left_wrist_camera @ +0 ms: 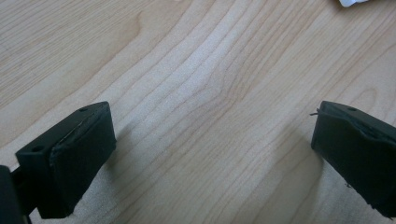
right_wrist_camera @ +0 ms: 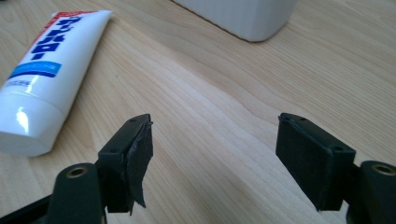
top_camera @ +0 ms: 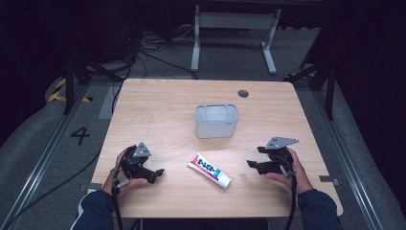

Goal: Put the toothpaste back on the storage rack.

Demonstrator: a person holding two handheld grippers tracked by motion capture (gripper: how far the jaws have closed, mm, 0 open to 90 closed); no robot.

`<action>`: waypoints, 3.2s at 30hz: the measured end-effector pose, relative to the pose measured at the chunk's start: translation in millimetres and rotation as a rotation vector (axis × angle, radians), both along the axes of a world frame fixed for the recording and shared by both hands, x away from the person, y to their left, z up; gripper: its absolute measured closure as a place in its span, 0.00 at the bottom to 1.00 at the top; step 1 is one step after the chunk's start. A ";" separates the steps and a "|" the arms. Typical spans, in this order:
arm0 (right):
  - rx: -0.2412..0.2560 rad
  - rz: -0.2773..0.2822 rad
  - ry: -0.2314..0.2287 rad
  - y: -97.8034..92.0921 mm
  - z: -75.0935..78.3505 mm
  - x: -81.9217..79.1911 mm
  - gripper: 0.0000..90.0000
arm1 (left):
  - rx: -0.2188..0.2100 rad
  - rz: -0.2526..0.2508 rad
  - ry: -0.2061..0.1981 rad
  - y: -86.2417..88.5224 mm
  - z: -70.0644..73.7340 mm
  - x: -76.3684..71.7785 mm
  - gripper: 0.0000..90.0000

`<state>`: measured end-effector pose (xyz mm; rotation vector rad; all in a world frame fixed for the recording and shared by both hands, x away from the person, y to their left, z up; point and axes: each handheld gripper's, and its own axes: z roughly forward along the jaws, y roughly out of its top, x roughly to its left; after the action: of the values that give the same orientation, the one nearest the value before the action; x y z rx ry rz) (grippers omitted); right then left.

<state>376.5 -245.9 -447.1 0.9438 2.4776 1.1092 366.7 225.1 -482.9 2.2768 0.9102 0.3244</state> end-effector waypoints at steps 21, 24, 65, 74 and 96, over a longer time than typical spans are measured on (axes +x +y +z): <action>-0.035 0.197 -0.022 88.4 21.7 -14.0 0.33 | -0.005 0.009 -0.008 0.5 -0.9 -1.4 0.00; -0.042 0.224 -0.017 99.7 21.5 -13.2 0.34 | -0.006 0.010 -0.009 0.4 -0.9 -1.4 0.00; -0.294 0.307 0.097 179.0 -6.4 9.2 0.39 | -0.007 0.008 -0.008 0.6 -0.9 -1.3 0.00; -0.328 0.310 0.176 186.3 -7.6 17.3 0.38 | -0.008 0.007 -0.008 0.6 -0.9 -1.3 0.00; -0.463 0.379 0.237 200.2 -0.4 23.4 0.43 | -0.006 0.007 -0.008 0.7 -0.9 -1.3 0.00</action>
<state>399.9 -45.7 -447.5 0.5049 3.0018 0.4800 365.4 225.8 -483.8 2.2654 0.9139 0.3331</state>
